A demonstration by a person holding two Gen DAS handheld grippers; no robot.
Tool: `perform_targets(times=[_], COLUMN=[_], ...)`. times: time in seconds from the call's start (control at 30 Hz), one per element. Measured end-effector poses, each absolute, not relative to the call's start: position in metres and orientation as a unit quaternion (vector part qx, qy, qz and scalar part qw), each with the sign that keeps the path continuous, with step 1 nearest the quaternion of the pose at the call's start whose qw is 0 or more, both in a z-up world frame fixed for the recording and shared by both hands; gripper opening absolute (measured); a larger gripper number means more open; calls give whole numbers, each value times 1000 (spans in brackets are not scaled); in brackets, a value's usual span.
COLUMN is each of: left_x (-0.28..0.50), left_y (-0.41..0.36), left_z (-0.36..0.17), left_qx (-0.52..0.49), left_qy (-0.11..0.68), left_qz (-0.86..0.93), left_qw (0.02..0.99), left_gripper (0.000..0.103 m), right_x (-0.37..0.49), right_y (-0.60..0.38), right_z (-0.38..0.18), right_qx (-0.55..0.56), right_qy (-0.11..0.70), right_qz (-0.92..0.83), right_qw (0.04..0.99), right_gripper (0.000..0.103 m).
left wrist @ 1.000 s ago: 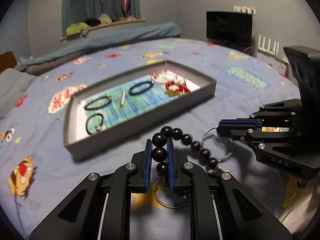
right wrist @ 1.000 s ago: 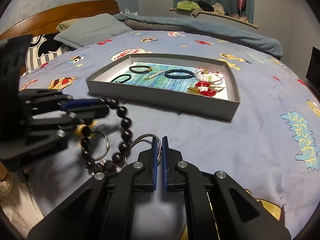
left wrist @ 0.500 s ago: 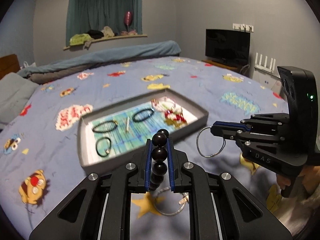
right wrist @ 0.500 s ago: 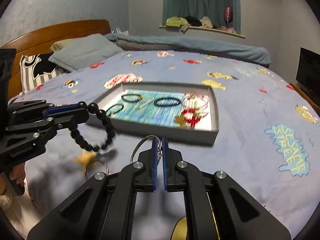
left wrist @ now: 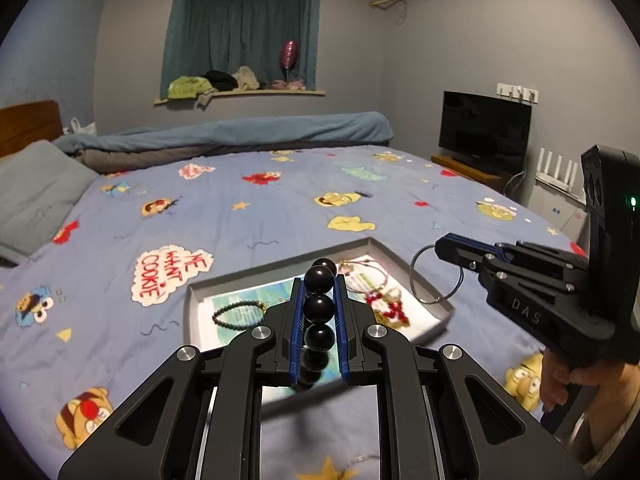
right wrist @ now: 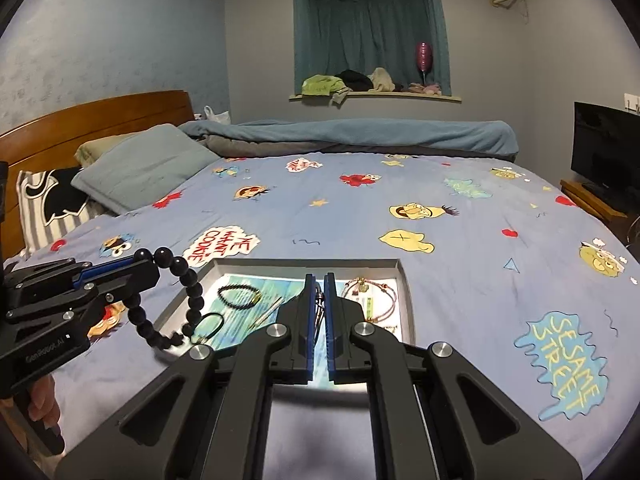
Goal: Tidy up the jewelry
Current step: 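Carry the black bead bracelet and silver hoop into the grey box and open both tools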
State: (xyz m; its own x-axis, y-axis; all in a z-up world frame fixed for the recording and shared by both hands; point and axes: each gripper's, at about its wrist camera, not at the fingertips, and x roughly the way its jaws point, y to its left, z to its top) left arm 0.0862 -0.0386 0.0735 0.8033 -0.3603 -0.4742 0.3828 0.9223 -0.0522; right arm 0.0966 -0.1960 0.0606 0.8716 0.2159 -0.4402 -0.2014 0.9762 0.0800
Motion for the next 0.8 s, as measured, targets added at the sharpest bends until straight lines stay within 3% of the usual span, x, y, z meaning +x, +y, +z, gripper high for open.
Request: perform_targets(times=[0.4, 0.8], left_x=[145, 172], left_y=[-35, -3], left_z=[7, -24], left_qx=[-17, -28], left_qy=[337, 380], left_qz=[-221, -177], left_qw=[915, 908], left_gripper=[15, 15], right_x=[152, 172], right_y=[-186, -176], right_z=[-2, -26], right_qx=[10, 4], right_qy=[300, 345], right_qz=[142, 146], right_qw=[943, 927], right_gripper=[4, 4])
